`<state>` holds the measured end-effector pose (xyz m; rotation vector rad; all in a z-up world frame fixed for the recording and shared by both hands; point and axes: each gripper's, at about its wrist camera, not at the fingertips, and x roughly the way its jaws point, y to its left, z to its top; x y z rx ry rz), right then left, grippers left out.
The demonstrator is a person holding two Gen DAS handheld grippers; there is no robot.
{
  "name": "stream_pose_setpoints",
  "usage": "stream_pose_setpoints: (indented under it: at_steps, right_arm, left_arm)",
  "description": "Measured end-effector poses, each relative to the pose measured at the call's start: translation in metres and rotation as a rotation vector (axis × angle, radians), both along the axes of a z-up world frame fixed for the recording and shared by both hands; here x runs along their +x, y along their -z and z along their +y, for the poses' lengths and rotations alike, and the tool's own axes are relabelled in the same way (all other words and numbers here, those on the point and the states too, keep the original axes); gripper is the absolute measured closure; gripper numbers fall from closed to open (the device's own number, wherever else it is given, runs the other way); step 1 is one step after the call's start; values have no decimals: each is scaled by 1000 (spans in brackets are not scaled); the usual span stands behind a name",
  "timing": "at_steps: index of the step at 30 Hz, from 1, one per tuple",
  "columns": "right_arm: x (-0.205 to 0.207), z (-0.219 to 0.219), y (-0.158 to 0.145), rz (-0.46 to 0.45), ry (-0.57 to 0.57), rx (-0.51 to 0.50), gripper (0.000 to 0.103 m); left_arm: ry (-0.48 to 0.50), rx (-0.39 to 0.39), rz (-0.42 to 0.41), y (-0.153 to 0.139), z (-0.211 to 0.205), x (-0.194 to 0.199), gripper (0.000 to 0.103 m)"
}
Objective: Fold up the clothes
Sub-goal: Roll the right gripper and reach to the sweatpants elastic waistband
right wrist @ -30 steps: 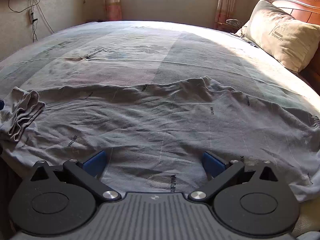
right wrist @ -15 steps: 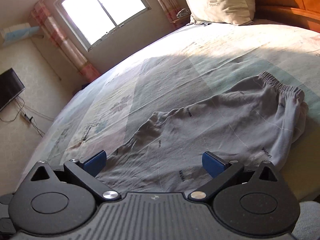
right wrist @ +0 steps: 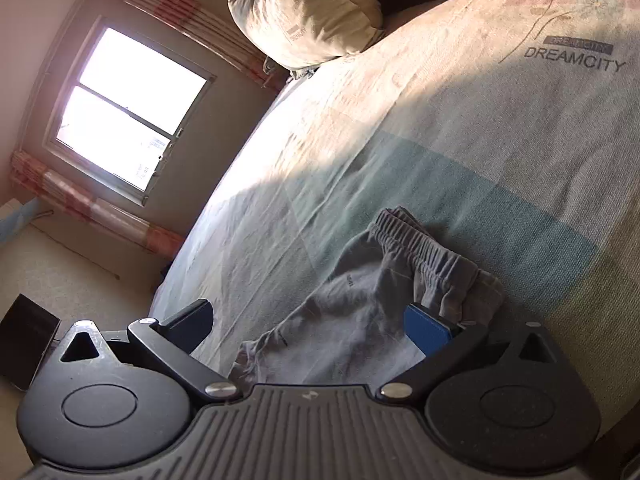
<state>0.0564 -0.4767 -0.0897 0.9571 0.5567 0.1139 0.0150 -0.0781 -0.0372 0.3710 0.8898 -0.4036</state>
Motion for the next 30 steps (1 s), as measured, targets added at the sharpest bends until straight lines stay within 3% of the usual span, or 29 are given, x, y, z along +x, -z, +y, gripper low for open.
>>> stream_pose_setpoints:
  at_steps: [9, 13, 18, 26, 30]
  right_arm:
    - [0, -19, 24, 57, 37, 17, 0]
    - [-13, -32, 32, 89, 98, 98, 0]
    - [2, -24, 56, 137, 66, 213, 0]
    - [20, -21, 60, 105, 87, 171, 0]
    - [20, -20, 58, 107, 40, 158, 0]
  left_arm:
    - [7, 5, 29, 6, -9, 14, 5]
    - [40, -1, 45, 11, -20, 17, 5]
    - [61, 13, 52, 12, -27, 17, 5]
    - [34, 8, 67, 14, -22, 19, 5]
    - [36, 4, 70, 15, -23, 19, 5]
